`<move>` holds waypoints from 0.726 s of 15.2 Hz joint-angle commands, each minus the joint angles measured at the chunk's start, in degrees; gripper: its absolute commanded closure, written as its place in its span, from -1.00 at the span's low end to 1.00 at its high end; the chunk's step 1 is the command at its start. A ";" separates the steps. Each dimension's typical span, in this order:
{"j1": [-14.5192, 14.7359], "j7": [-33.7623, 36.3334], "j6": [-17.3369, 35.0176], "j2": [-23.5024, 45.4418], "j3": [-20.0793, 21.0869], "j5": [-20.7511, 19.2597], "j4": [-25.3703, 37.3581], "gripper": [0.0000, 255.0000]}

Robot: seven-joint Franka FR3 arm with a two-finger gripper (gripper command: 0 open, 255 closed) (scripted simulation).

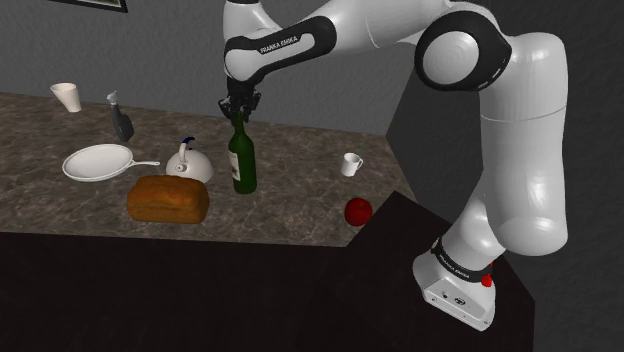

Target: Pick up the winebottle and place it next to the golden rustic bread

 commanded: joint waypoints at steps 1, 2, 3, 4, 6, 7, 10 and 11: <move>-0.05 0.04 1.29 0.47 0.00 0.01 -0.76 1.00; -0.05 0.08 1.90 0.78 0.01 0.02 -1.07 1.00; -0.06 0.12 2.50 1.11 0.03 0.02 -1.34 1.00; -0.07 0.16 3.09 1.45 0.04 0.03 -1.58 1.00; -0.09 0.23 4.24 2.18 0.06 0.05 -2.01 1.00; -0.10 0.27 4.82 2.55 0.07 0.06 -2.22 1.00; -0.14 0.39 6.51 3.72 0.11 0.10 -2.75 1.00; -0.16 0.42 7.06 4.12 0.13 0.11 -2.90 1.00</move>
